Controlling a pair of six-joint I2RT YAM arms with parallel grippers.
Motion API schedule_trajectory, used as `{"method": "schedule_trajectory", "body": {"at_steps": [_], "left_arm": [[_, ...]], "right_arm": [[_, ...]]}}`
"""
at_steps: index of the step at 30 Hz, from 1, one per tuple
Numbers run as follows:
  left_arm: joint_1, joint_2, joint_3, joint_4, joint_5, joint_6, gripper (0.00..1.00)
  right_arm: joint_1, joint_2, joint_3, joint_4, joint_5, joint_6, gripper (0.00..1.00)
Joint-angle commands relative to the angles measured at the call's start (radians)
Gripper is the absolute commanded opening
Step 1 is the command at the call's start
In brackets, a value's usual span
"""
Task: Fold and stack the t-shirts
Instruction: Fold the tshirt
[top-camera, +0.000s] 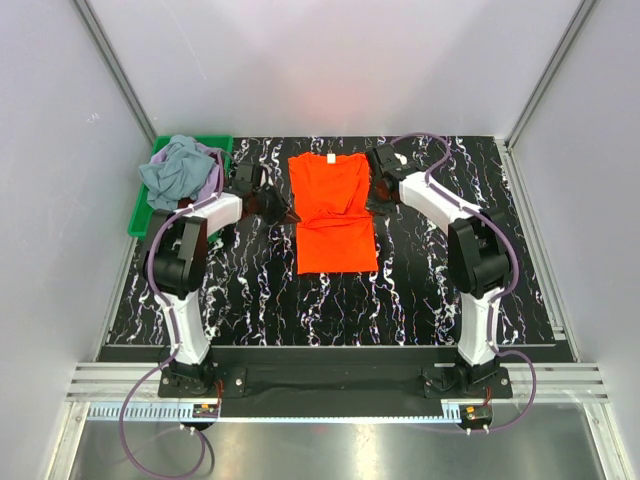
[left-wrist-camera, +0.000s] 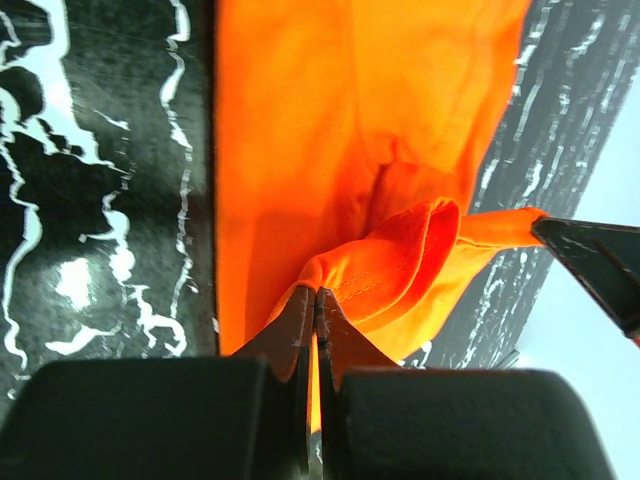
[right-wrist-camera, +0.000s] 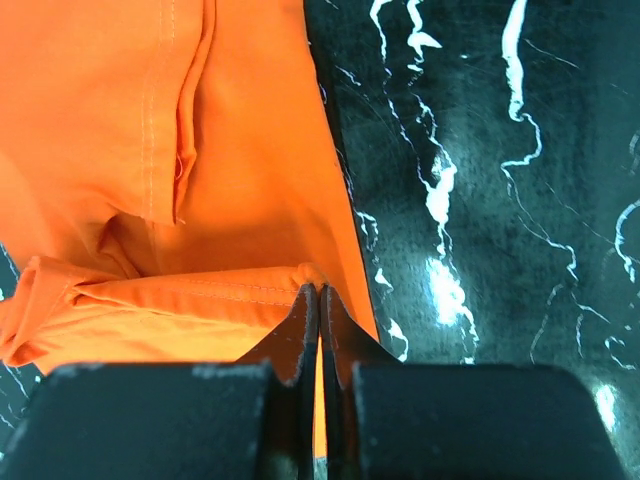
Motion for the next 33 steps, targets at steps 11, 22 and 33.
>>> {"method": "schedule_trajectory", "body": {"at_steps": [11,22,33], "left_arm": [[0.011,0.057,0.088,-0.047,-0.102,0.025,0.05],[0.015,0.031,0.091,-0.067,-0.15,0.023,0.3],[-0.06,-0.182,-0.002,-0.108,-0.363,0.112,0.33]], "right_arm": [[-0.011,0.076,0.09,-0.002,0.011,-0.019,0.0],[-0.011,0.11,0.123,-0.01,0.018,-0.022,0.2],[-0.011,-0.034,-0.017,-0.019,-0.018,0.007,0.29]]}}
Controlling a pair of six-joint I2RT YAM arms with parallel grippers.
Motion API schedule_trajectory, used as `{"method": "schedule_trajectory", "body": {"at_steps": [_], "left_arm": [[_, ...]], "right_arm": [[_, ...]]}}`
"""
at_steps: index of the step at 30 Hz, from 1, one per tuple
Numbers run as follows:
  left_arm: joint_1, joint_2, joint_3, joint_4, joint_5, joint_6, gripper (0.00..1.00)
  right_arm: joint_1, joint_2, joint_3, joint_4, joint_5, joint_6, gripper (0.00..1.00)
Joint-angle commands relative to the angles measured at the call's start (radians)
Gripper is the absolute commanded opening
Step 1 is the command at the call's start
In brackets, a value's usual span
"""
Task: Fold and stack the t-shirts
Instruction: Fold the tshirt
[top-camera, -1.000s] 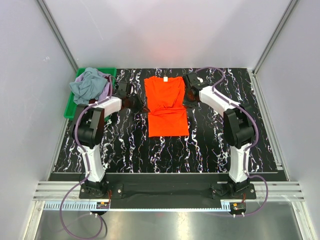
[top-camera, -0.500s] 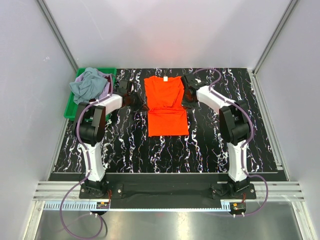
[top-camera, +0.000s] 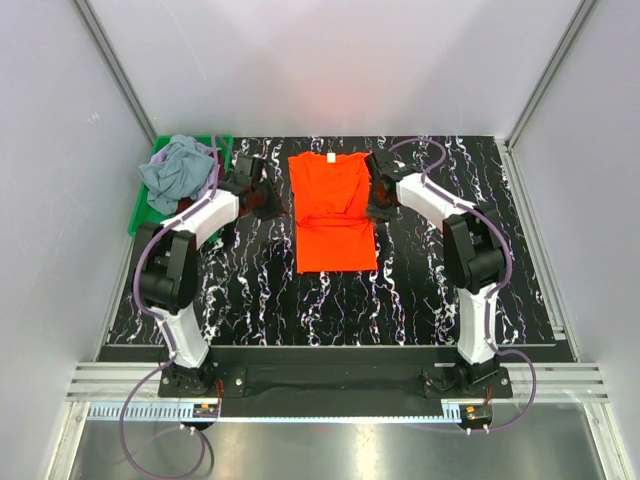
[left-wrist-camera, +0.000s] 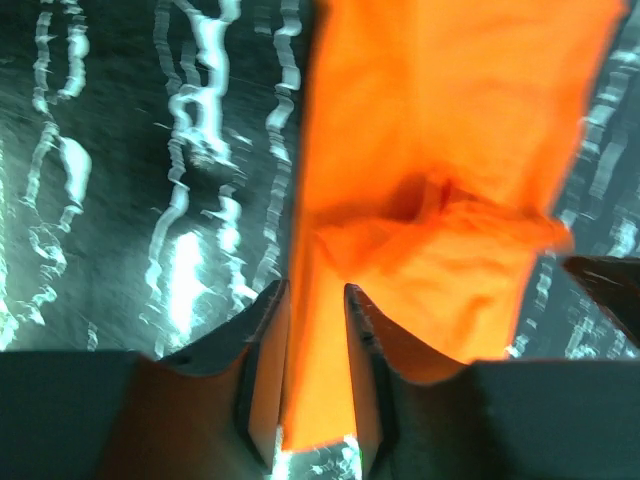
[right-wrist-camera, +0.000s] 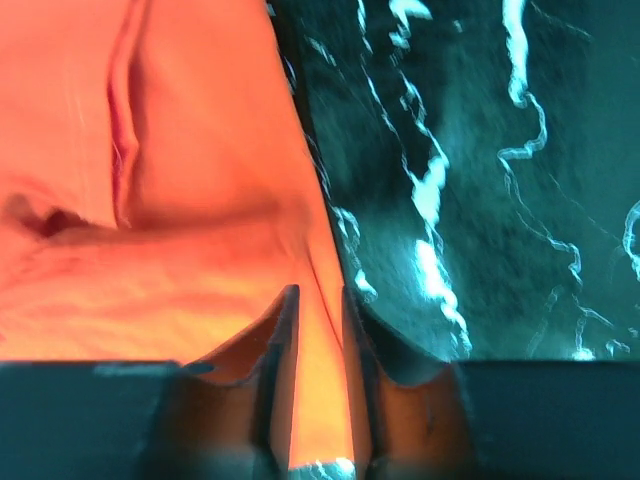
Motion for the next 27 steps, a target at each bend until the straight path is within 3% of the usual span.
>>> {"method": "schedule_trajectory", "body": {"at_steps": [1,4,9,15,27], "left_arm": [[-0.037,-0.078,-0.062,0.057,-0.018,0.007,0.29],[-0.066,-0.058,-0.08,0.063,-0.002,-0.01,0.15],[-0.085,-0.002,-0.099,0.111,0.016,-0.023,0.02],[-0.111,0.057,-0.079,0.175,0.042,-0.024,0.01],[-0.105,0.182,0.098,0.1,-0.017,0.017,0.04]], "right_arm": [[-0.004,-0.106,-0.044,0.005,-0.018,0.026,0.17],[-0.004,-0.114,-0.089,0.023,-0.053,0.045,0.07],[0.004,-0.113,-0.133,0.079,-0.089,0.046,0.04],[0.007,-0.074,-0.126,0.149,-0.133,0.045,0.04],[0.007,0.042,0.015,0.134,-0.127,0.017,0.04]]}}
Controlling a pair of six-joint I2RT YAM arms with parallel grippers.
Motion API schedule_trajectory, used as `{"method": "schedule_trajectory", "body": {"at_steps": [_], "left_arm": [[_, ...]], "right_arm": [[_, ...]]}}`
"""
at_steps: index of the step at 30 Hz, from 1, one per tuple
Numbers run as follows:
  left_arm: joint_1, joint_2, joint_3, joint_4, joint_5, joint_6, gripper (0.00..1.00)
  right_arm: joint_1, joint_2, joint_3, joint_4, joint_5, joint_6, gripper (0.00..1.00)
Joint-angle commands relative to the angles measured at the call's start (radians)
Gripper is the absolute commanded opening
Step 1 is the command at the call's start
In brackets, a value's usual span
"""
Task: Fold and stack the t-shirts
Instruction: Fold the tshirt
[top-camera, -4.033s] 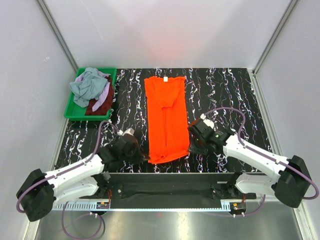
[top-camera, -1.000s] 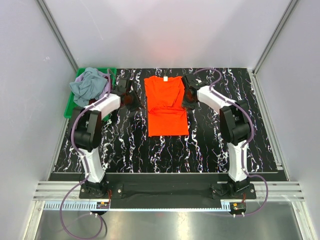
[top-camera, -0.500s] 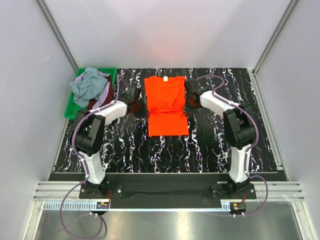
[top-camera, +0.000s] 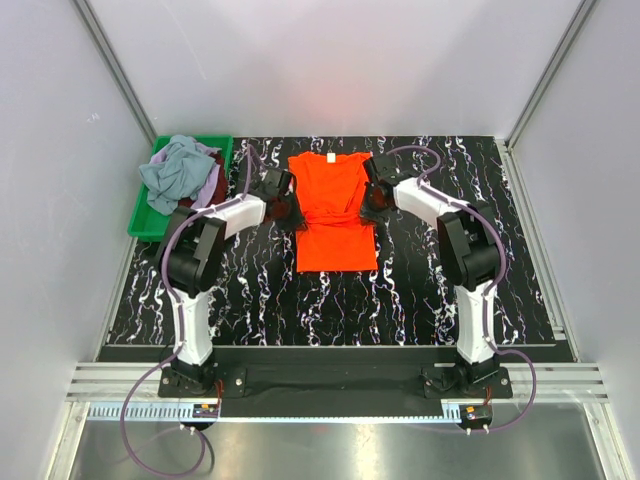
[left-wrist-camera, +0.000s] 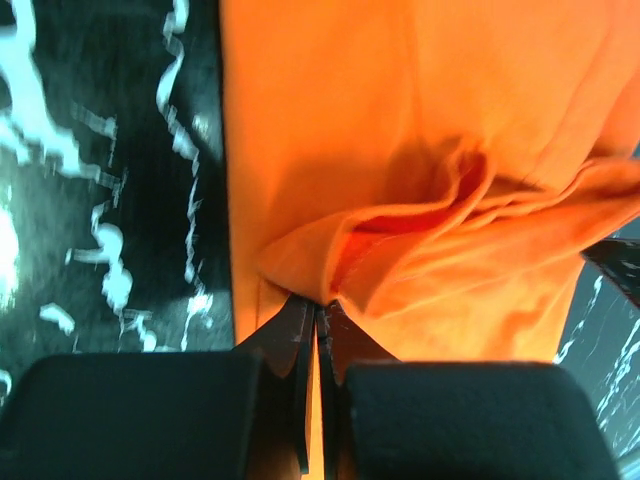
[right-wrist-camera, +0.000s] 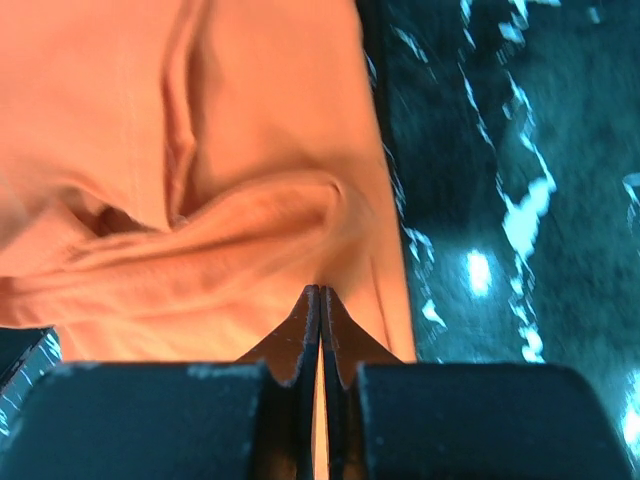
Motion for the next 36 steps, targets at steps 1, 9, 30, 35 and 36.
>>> {"method": "schedule_trajectory", "body": {"at_steps": [1,9,30,35,36], "left_arm": [[0.008,0.028,0.098,0.013,-0.036,0.03,0.04],[0.038,0.042,0.148,-0.017,-0.068,0.033,0.06],[0.095,-0.053,0.1,0.032,0.013,0.128,0.3],[0.097,-0.03,0.115,0.026,0.069,0.177,0.35],[0.098,-0.012,0.125,0.019,0.073,0.182,0.36]], "right_arm": [[0.006,0.03,0.082,0.011,0.006,-0.021,0.04],[0.004,0.075,0.146,-0.023,0.055,-0.044,0.06],[-0.103,-0.019,0.07,0.054,-0.25,-0.255,0.33],[-0.111,0.004,0.094,0.042,-0.3,-0.298,0.3],[-0.111,0.007,0.097,0.043,-0.306,-0.305,0.3]]}}
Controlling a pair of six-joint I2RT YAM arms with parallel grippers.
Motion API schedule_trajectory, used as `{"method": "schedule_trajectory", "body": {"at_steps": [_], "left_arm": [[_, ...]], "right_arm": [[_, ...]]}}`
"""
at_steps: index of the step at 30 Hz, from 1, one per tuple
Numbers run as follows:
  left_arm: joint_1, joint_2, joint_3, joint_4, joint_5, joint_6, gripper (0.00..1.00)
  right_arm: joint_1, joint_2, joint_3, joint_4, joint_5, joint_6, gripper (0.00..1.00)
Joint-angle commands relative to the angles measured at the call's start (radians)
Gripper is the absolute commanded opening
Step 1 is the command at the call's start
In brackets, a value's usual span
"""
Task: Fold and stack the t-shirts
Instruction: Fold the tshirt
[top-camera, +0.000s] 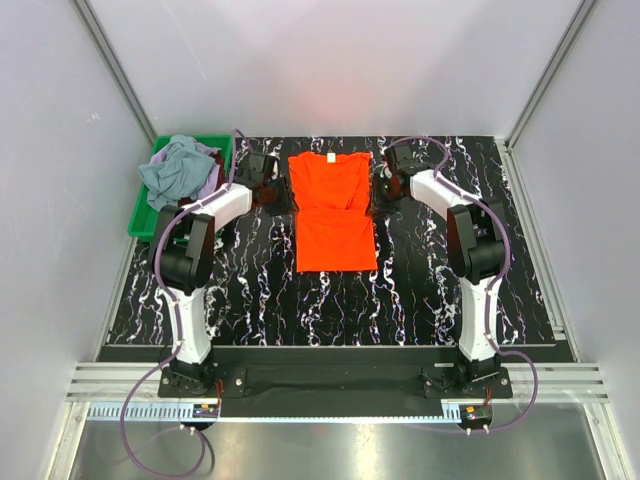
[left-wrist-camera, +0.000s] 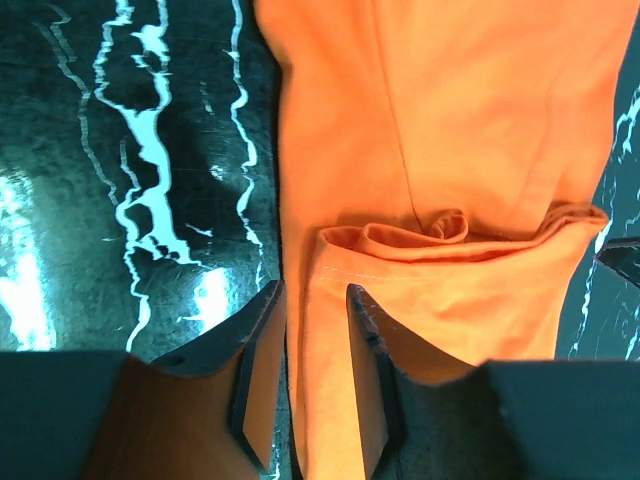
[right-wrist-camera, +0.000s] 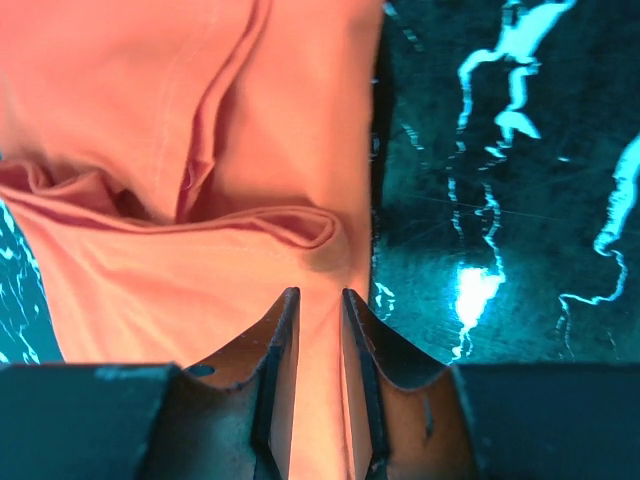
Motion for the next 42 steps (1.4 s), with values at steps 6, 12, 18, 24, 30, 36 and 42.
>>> {"method": "schedule_trajectory", "body": {"at_steps": [6,12,18,24,30,36,42], "left_arm": [[0.016,0.033,0.071,0.026,0.05,0.08,0.38],[0.02,0.079,0.116,0.021,0.082,0.115,0.38],[0.022,0.081,0.111,0.05,0.122,0.149,0.39],[0.022,0.085,0.102,0.074,0.176,0.184,0.4],[0.024,0.116,0.128,0.067,0.165,0.182,0.37],[0.025,0.117,0.122,0.087,0.168,0.181,0.18],[0.028,0.117,0.128,0.09,0.162,0.176,0.0]], "right_arm": [[-0.005,-0.007,0.063,0.017,-0.08,-0.097,0.33],[-0.012,0.03,0.115,-0.006,-0.072,-0.133,0.35],[-0.02,0.05,0.134,-0.02,-0.06,-0.179,0.36],[-0.038,0.072,0.126,-0.026,-0.106,-0.214,0.37],[-0.052,0.088,0.13,0.002,-0.138,-0.214,0.35],[-0.054,0.108,0.137,0.026,-0.209,-0.228,0.34],[-0.054,0.12,0.134,0.053,-0.233,-0.217,0.28]]}}
